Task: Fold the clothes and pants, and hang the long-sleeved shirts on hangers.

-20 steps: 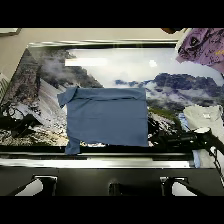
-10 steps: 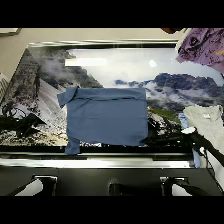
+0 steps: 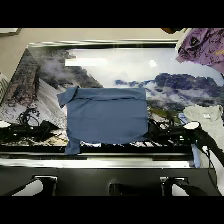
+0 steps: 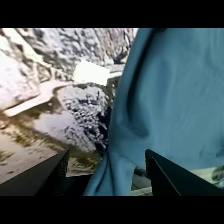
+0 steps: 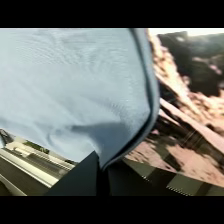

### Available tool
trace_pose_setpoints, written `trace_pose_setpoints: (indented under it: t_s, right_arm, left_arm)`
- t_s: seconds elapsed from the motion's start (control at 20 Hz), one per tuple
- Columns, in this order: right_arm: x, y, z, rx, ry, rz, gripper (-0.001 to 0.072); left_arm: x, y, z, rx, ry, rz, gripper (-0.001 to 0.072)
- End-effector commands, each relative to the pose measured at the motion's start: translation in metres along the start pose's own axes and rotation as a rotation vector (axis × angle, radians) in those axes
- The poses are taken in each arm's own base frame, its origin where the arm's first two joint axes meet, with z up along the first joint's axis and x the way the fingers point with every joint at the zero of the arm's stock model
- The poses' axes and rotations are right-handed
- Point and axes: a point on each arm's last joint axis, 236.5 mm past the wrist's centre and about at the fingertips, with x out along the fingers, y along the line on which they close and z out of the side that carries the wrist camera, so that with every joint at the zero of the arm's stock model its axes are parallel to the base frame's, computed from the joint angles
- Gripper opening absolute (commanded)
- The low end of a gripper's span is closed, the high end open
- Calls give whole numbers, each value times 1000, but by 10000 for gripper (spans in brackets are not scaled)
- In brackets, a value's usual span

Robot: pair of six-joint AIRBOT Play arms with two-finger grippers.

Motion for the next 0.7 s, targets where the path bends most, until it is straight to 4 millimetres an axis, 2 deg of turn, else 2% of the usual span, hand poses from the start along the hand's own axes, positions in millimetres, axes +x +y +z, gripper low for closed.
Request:
trace_pose_setpoints:
  t_s: [0.0, 0.2, 0.25, 0.35, 0.4, 0.5, 0.6, 0.65]
  right_arm:
    - [-3, 6, -1, 6, 7, 11, 30]
    - [-3, 9, -8, 7, 36, 22, 30]
    - [-4, 10, -8, 4, 41, 25, 30]
    - [-9, 17, -4, -15, 37, 33, 30]
    - [-14, 24, 5, -38, 20, 37, 29]
    - [-34, 48, 37, -118, -60, 45, 29]
    - [-69, 89, 79, -223, -185, 59, 29]
    - [-94, 117, 100, -291, -263, 66, 28]
  left_arm:
    - [24, -11, -15, 56, 63, -21, 524]
    - [52, -18, -25, 79, 118, -1, 509]
    - [58, -22, -24, 76, 113, -11, 434]
    - [64, -32, -19, 76, 94, -28, 132]
    - [62, -37, -14, 93, 81, -34, 17]
    - [50, -57, 5, 148, 31, -51, 15]
    - [22, -94, 38, 239, -67, -80, 14]
    - [2, -118, 56, 295, -130, -98, 14]
